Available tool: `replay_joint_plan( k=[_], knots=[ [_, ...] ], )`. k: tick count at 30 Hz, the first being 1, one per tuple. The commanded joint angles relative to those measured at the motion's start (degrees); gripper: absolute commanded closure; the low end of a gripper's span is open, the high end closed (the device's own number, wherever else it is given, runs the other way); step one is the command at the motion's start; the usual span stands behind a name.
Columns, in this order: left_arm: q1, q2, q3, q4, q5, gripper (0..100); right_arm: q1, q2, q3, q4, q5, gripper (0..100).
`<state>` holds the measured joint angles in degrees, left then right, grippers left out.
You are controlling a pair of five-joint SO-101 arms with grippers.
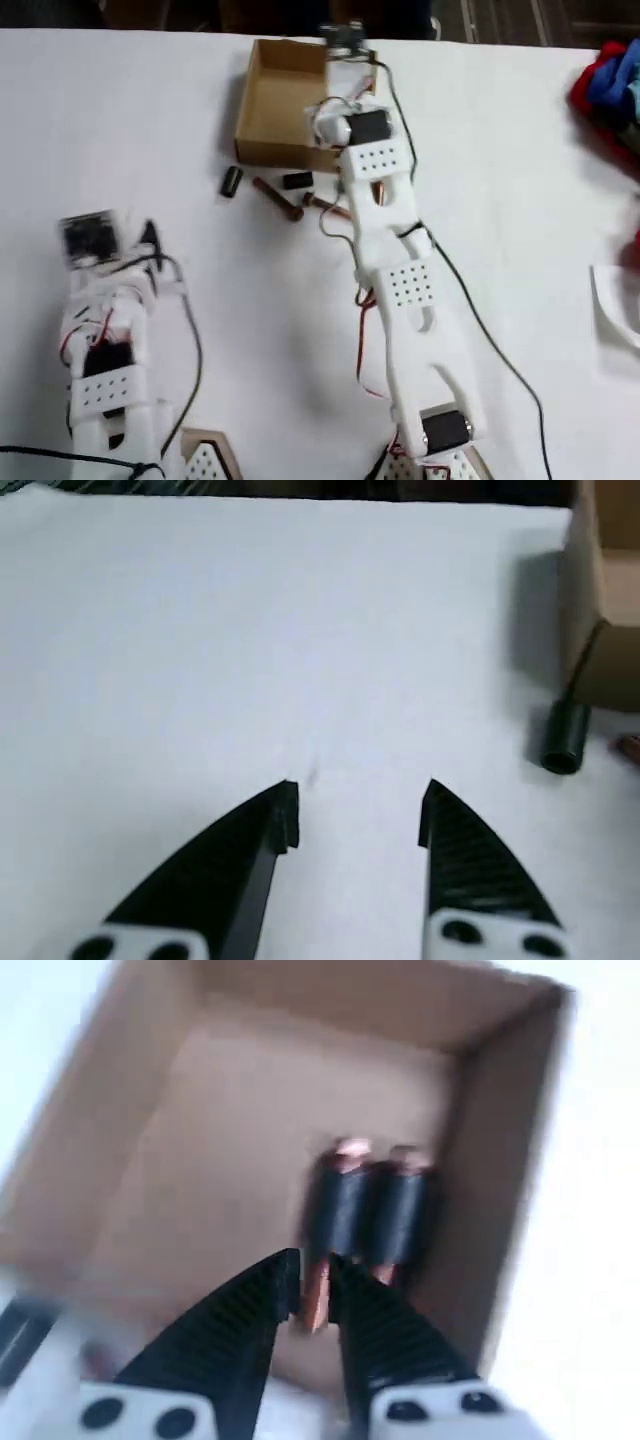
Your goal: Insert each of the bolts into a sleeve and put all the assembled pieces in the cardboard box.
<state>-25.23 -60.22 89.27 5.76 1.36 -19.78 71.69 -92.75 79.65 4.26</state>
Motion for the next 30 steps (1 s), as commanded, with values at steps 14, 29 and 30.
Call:
replay_joint_plan(
  k=[14,29,30],
  knots=[
    [-5.89,-0.88,-2.07,-2.37,3.96,79,-15.6,-1.8,-2.46,8.22,4.22,89.6],
    [-5.63,-0.88,-2.07,-2.37,3.87,79,-20.62,8.13,-2.02,-8.57,-24.62,89.4],
    [-5.63,-0.88,-2.07,-2.37,3.87,79,-20.7,8.48,-2.02,-8.75,-25.93,89.4]
  ],
)
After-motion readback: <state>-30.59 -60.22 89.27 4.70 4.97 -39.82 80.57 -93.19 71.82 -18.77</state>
